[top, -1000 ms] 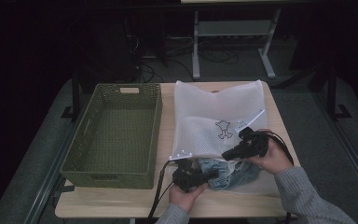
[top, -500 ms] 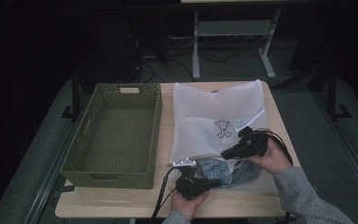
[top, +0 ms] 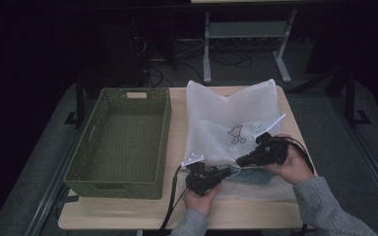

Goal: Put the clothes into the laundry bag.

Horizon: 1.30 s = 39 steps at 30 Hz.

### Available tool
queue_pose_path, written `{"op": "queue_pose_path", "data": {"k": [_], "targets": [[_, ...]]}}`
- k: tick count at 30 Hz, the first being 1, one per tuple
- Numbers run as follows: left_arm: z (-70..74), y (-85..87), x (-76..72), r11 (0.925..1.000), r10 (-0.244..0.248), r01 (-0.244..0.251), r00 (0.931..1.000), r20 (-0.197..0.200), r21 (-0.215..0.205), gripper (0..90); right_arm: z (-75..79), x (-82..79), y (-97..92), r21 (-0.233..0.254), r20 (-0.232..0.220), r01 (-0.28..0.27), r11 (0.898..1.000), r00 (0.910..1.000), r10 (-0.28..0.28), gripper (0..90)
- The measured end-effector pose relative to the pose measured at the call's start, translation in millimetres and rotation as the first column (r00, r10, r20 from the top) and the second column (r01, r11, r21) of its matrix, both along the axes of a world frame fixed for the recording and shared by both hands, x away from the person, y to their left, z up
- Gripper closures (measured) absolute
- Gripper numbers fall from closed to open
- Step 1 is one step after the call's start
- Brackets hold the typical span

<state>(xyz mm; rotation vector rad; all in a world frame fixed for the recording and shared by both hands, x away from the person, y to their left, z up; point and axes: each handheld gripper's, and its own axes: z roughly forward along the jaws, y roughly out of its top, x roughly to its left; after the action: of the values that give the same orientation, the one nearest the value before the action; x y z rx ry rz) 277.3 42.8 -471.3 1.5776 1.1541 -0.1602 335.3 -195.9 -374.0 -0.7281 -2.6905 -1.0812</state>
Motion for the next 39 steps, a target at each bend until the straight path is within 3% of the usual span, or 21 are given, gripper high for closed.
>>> {"op": "queue_pose_path", "data": {"k": [4, 9, 11, 13, 15, 17, 20, 22, 25, 32, 35, 39], "targets": [[-6.4, 7.7, -8.2, 0.9996, 0.012, -0.011, 0.9995, -0.03, 0.024, 55.3, -18.1, 5.3, 3.2, -0.007, -0.04, -0.001, 1.0, 0.9992, 0.001, 89.4], [-11.1, 14.2, -20.4, 0.998, 0.026, -0.023, 0.9978, -0.061, 0.059, 37.9, -15.3, 6.2, 3.3, 0.002, -0.036, 0.001, 1.0, 0.9993, -0.001, 89.3], [-14.1, 13.4, -20.1, 0.9983, 0.026, -0.022, 0.9973, -0.069, 0.053, 36.2, -13.7, 6.4, 4.1, 0.003, -0.029, -0.001, 1.0, 0.9996, 0.001, 89.2], [-15.7, 10.0, -16.6, 0.9999, -0.013, 0.014, 0.9979, -0.063, 0.001, 35.2, -13.0, 5.7, 5.7, 0.002, -0.025, -0.003, 1.0, 0.9997, 0.003, 89.2], [-14.5, 3.8, -14.4, 0.9996, -0.027, 0.027, 0.9991, -0.032, 0.013, 36.6, -12.9, 3.4, 7.0, 0.008, -0.017, -0.007, 1.0, 0.9998, 0.007, 89.2], [-14.6, -1.2, -9.4, 0.9988, -0.048, 0.048, 0.9982, -0.035, 0.007, 51.6, -13.2, 1.3, 7.5, 0.02, -0.02, -0.016, 1.0, 0.9997, 0.016, 89.1], [-13.3, -5.2, -4.5, 0.9988, -0.049, 0.049, 0.9984, -0.028, 0.004, 65.7, -11.8, -0.6, 7.2, 0.006, -0.004, -0.011, 1.0, 0.9999, 0.011, 86.1], [-12.3, -5.4, -3.4, 0.9989, -0.047, 0.047, 0.9985, -0.029, -0.007, 70.3, -8.5, -1.9, 4.3, 0.027, 0.006, 0.0, 1.0, 1.0, 0.0, 79.9], [-10.3, -4.1, -2.7, 0.9987, -0.051, 0.051, 0.9984, -0.024, -0.004, 73.0, -2.9, -5.7, -0.2, 0.039, 0.046, 0.007, 0.999, 0.9989, -0.009, 71.1], [-8.9, -3.2, -0.8, 0.9987, -0.05, 0.05, 0.9982, -0.035, -0.007, 73.0, 7.1, -21.2, -11.3, 0.071, 0.094, -0.009, 0.997, 0.9956, 0.002, 66.0], [-8.9, -3.1, 0.4, 0.9985, -0.055, 0.055, 0.9979, -0.034, -0.004, 73.1, 1.5, -31.4, -11.5, 0.045, 0.1, -0.027, 0.999, 0.9947, 0.022, 65.3], [-9.3, -3.6, 0.8, 0.9987, -0.05, 0.05, 0.9981, -0.035, -0.005, 73.1, -17.5, -45.2, -8.3, 0.025, 0.092, -0.059, 0.998, 0.9942, 0.057, 62.4]]}}
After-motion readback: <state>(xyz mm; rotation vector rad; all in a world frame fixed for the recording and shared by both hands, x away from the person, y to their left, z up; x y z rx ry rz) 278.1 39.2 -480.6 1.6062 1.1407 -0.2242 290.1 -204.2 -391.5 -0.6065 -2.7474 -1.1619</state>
